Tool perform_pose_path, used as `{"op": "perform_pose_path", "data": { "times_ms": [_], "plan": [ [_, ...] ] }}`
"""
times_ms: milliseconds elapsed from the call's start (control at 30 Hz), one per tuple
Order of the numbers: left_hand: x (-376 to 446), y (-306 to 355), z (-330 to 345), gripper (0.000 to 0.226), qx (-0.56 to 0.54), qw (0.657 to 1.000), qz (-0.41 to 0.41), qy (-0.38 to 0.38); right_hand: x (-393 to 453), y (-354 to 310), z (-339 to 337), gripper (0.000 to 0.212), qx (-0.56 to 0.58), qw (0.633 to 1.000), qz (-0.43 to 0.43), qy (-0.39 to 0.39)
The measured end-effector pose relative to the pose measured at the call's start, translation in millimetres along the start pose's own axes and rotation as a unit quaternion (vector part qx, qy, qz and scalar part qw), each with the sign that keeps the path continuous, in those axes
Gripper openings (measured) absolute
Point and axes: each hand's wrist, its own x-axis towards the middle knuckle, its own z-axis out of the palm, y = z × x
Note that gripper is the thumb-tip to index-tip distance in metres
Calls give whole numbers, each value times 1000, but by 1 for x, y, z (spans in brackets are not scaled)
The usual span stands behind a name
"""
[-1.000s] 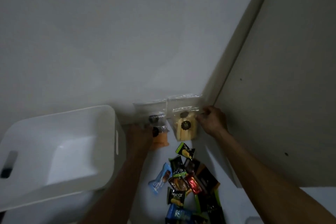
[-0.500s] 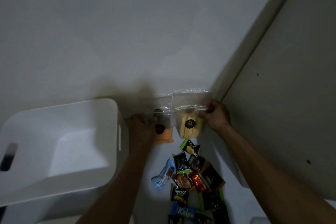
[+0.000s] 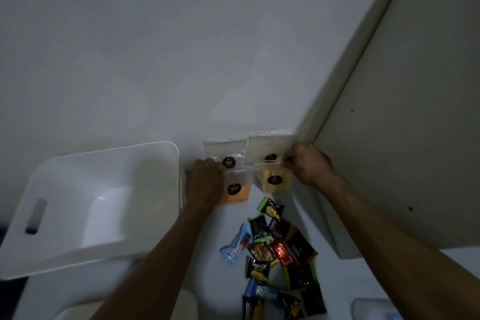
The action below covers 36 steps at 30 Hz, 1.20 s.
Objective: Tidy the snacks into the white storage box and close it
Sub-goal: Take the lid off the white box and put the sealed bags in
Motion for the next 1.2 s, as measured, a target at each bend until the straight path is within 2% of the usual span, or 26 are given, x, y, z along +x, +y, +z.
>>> {"op": "perform_pose_path", "data": {
  "times_ms": [133, 333, 467, 600, 767, 933, 1033, 1200],
  "plan": [
    [-7, 10, -31, 21, -80, 995, 0, 60, -19, -24, -42, 12, -41, 998, -39, 35],
    [-9, 10, -121, 10, -154, 982, 18, 106, -61, -87, -132, 6, -110, 989, -63, 75],
    [-25, -22, -191, 4, -116, 983, 38, 135, -101, -153, -178, 6, -154, 977, -86, 121],
    [-53, -68, -247, 9, -78, 984, 34, 157, -137, -221, -196, 2, -152, 976, -99, 123],
    [-76, -126, -284, 9, -51, 986, -9, 157, -157, -296, -185, 3, -115, 979, -133, 107],
    [-77, -161, -281, 12, -45, 989, -36, 135, -145, -346, -146, 2, -134, 976, -152, 85],
    [-72, -171, -266, 12, -45, 989, -46, 136, -130, -357, -115, 5, -164, 963, -180, 116],
    [-51, -182, -222, 7, -117, 981, -95, 124, -96, -341, -63, 9, -115, 979, -131, 102]
  ]
}}
